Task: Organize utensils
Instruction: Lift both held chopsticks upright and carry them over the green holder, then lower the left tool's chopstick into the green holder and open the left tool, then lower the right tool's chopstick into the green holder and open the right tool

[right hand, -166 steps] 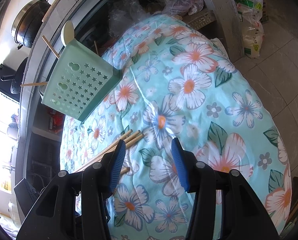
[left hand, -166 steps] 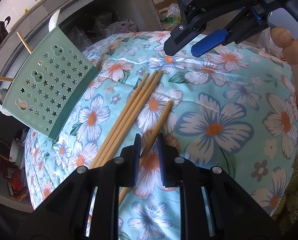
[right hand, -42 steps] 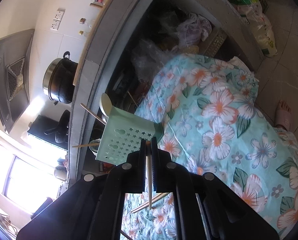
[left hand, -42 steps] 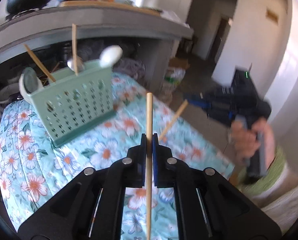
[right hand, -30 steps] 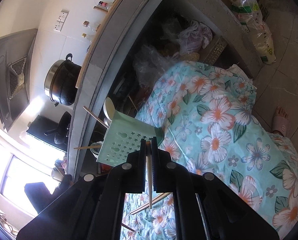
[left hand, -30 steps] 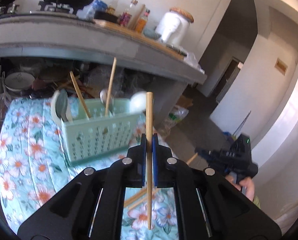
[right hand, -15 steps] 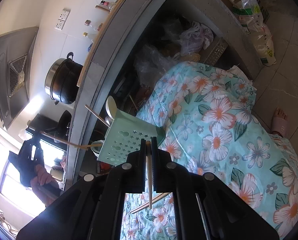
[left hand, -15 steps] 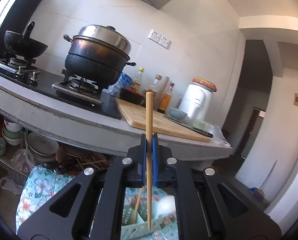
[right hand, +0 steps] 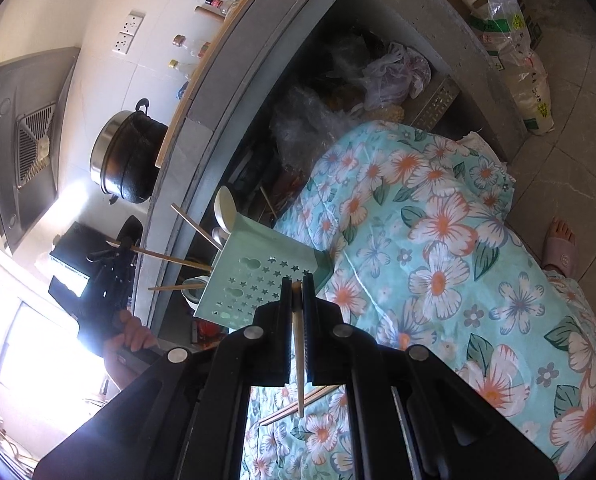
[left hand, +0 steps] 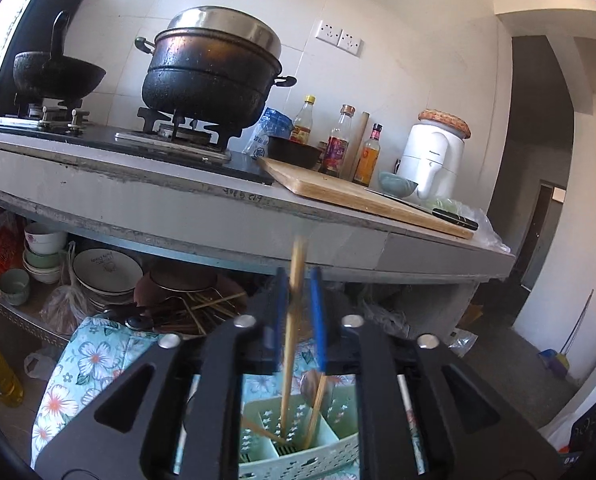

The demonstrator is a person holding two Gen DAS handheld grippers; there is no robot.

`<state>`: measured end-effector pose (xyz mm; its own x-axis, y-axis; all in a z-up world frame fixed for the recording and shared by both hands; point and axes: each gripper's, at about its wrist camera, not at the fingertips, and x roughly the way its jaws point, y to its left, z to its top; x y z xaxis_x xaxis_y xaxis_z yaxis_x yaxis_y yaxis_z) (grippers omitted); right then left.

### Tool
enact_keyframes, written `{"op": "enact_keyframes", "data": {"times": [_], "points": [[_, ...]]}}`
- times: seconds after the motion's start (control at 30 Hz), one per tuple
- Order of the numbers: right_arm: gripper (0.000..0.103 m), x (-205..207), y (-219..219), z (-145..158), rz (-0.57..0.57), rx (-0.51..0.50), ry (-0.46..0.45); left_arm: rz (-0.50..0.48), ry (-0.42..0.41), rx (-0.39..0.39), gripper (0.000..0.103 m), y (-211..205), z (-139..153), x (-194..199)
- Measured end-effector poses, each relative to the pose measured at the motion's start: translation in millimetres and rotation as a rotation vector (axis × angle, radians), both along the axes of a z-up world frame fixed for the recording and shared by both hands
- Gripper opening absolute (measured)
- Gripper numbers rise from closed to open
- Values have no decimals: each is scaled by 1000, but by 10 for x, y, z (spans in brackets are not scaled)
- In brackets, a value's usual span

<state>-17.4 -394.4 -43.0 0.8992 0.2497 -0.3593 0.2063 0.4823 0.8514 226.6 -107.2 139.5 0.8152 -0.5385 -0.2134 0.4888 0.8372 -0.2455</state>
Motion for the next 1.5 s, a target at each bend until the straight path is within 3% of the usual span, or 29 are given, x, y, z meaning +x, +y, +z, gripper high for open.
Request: {"op": "enact_keyframes", "data": {"times": [0.3, 0.5, 0.73, 1.0, 1.23, 1.5], "points": [[5, -50, 56, 148, -6, -41, -33, -27, -5, 84, 68, 106, 1, -477], [5, -84, 93, 577, -3, -158, -108, -71, 71, 224, 83, 87, -239, -815], [5, -90, 168, 1294, -1, -319, -237, 4, 189, 353, 86, 179, -648, -1009], [5, 134, 181, 1962, -12, -402, -369, 94, 300, 406, 89, 356, -945, -1013], [5, 644, 277, 2145, -7, -442, -374, 109, 321, 424, 90, 364, -1000, -1039], [5, 1219, 552, 2021, 31, -519, -296, 121, 307, 440, 90, 335, -966, -1059]]}}
